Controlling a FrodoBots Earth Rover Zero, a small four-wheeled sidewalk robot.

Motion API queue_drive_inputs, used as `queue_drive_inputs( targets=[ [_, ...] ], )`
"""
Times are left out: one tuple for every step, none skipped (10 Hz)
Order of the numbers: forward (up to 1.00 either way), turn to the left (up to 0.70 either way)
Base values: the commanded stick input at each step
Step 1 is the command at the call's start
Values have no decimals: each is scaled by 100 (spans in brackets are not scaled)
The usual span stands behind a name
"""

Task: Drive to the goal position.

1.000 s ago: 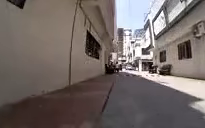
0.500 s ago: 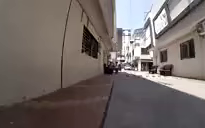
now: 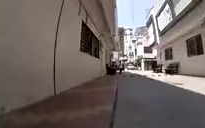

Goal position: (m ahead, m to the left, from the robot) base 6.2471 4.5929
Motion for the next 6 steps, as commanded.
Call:
queue_drive_inputs(
  targets=[
    [85, 0],
    [85, -34],
    [85, -34],
    [85, -20],
    [85, -4],
    [85, 0]
  ],
)
